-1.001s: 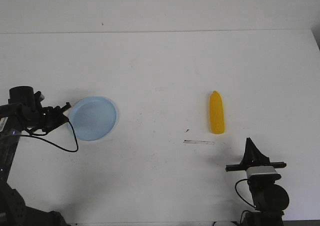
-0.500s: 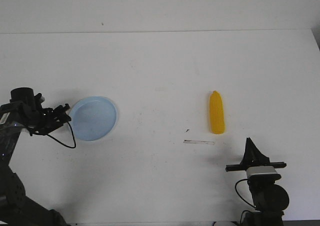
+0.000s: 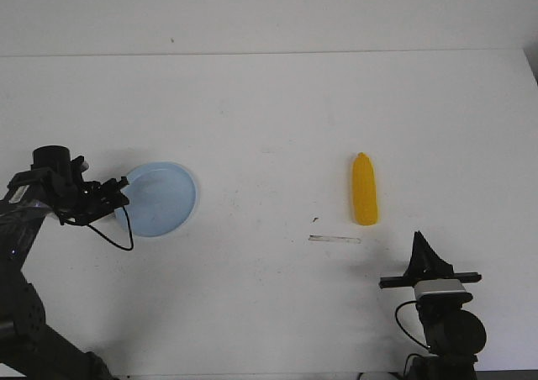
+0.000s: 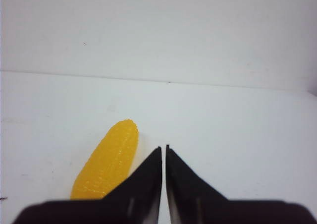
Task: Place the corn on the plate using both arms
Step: 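Grip the rim of the light blue plate with the left gripper, then slide the plate with the left gripper toward the yellow corn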
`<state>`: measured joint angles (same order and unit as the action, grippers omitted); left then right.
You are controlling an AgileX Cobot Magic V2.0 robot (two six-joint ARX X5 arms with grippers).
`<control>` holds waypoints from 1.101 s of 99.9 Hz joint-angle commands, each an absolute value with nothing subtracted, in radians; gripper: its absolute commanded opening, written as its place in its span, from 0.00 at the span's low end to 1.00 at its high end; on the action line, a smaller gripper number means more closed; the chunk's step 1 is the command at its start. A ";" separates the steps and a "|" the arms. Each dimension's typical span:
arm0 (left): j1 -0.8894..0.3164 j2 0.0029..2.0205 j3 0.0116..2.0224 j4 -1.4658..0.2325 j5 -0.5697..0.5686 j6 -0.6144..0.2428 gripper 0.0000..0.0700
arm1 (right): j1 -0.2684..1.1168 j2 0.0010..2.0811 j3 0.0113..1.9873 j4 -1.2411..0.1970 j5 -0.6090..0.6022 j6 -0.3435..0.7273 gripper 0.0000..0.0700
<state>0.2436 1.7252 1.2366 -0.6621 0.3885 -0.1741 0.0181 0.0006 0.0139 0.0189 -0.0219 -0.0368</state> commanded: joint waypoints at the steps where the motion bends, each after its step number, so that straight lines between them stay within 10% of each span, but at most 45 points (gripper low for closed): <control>1: 0.239 1.753 1.251 -0.664 0.389 -0.162 0.27 | 0.019 0.001 0.013 0.030 -0.019 -0.027 0.02; 65: 0.222 1.777 1.250 -0.661 0.317 -0.162 0.00 | 0.019 0.001 0.013 0.030 -0.019 -0.027 0.02; 110: 0.149 1.676 1.250 -0.657 0.390 -0.191 0.00 | 0.019 0.001 0.013 0.030 -0.019 -0.027 0.02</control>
